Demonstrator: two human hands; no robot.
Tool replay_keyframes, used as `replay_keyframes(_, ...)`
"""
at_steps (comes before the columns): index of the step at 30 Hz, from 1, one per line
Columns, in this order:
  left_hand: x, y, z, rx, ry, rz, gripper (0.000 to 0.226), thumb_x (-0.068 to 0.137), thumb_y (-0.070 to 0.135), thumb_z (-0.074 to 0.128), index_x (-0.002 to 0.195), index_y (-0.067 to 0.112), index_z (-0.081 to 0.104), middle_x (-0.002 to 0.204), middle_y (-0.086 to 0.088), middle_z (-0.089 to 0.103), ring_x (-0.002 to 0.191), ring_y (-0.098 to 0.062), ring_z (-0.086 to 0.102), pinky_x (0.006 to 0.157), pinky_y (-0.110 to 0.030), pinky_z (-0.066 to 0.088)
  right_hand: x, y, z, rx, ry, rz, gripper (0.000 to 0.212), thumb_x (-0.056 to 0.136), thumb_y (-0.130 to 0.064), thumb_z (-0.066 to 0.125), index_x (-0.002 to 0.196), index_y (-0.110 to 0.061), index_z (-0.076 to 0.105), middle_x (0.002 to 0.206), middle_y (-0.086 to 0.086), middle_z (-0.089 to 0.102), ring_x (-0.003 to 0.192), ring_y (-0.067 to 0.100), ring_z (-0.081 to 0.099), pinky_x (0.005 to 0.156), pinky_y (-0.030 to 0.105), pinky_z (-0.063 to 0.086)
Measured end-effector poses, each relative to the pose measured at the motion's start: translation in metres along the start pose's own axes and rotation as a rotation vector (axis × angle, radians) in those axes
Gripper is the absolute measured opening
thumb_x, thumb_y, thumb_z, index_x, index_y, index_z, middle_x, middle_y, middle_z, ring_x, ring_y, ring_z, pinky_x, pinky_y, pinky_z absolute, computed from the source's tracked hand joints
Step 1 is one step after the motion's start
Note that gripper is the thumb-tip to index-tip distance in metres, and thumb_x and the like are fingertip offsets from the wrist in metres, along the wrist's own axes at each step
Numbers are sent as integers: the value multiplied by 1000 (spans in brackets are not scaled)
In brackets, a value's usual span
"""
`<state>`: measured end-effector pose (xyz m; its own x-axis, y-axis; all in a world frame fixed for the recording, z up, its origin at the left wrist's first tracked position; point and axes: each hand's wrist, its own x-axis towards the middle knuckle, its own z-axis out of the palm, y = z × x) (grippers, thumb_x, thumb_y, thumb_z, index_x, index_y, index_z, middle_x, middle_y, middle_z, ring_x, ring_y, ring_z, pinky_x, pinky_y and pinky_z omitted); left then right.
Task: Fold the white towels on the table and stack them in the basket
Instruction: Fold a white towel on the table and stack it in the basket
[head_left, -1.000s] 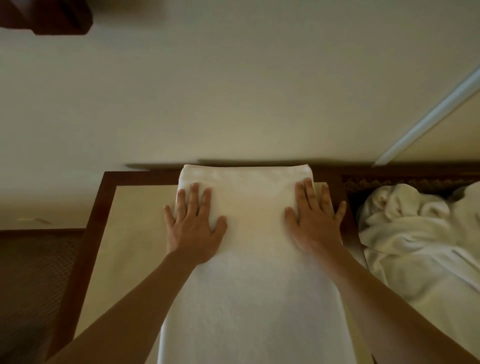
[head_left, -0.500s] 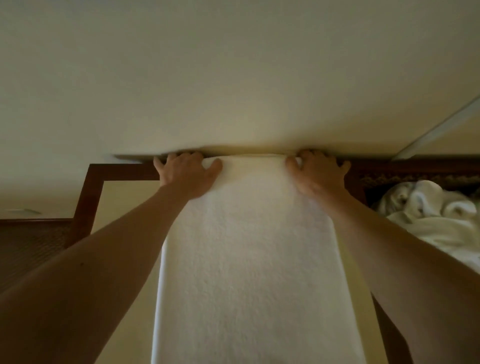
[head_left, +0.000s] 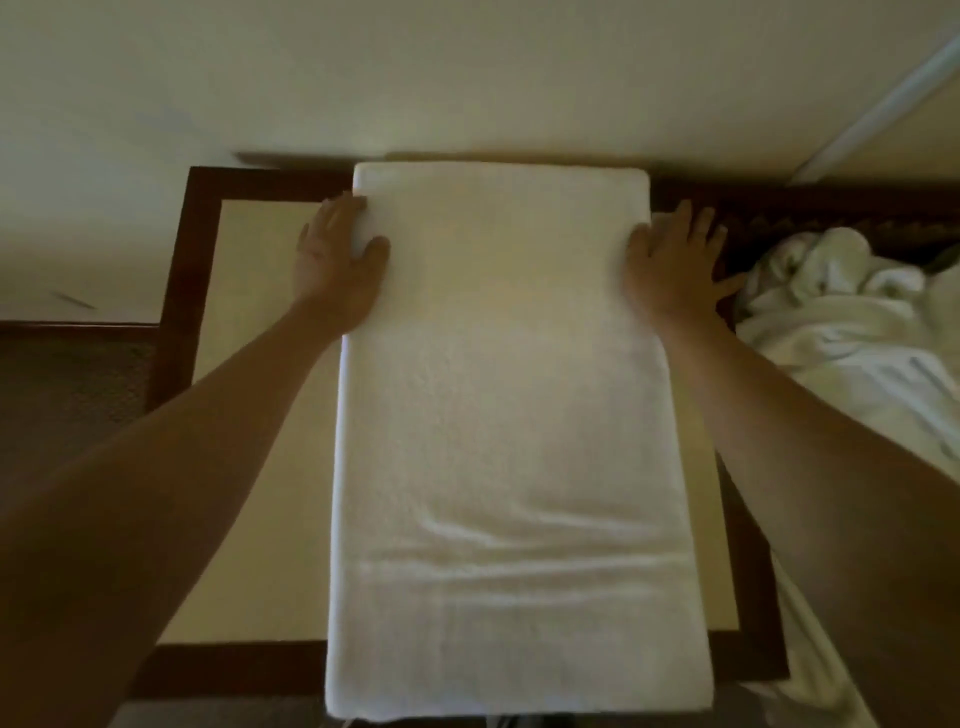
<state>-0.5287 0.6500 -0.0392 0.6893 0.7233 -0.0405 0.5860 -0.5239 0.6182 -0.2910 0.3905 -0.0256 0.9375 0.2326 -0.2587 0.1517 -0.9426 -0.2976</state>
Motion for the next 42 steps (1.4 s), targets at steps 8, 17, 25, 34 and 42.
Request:
replay_keyframes(8, -244, -20, 8, 244, -75, 11, 66, 99, 55, 31, 158, 25, 35, 166, -11, 29, 154, -29, 21, 125, -50, 10, -232, 133, 35, -173, -25, -294, 64, 103, -51, 17, 164, -32, 11, 172, 6, 7, 156, 35, 11, 118, 69, 12)
replay_keyframes(17, -441, -16, 10, 161, -11, -44, 57, 100, 38, 42, 154, 19, 43, 165, -5, 31, 156, -25, 19, 126, -52, 10, -376, 270, 51, -131, 35, -276, 63, 106, -47, 18, 164, -22, 14, 172, 3, 6, 158, 26, 7, 116, 71, 16)
replay_keyframes(25, -470, -3, 9, -696, 277, -817, 23, 104, 16, 54, 106, 32, 70, 110, -1, 73, 101, -18, 67, 84, -37, 54, -411, 272, 48, 577, 68, -117, 34, 100, -33, 61, 129, -14, 59, 121, -6, 58, 106, -6, 54, 94, 40, 49)
replay_keyframes(34, -453, -6, -5, -873, -62, -781, 19, 106, 12, 51, 102, 23, 66, 108, -3, 69, 97, -18, 64, 84, -34, 49, -384, 251, 36, 742, -91, 85, 18, 96, -33, 70, 101, -19, 60, 96, -16, 61, 91, 7, 58, 82, 29, 38)
replay_keyframes(42, -464, -7, 11, -468, -214, -607, 14, 106, 31, 53, 114, 24, 61, 109, 0, 66, 96, -15, 60, 74, -35, 47, -381, 251, 47, 789, -283, 66, 54, 93, -27, 75, 141, -20, 50, 125, -10, 61, 119, 10, 54, 102, 33, 43)
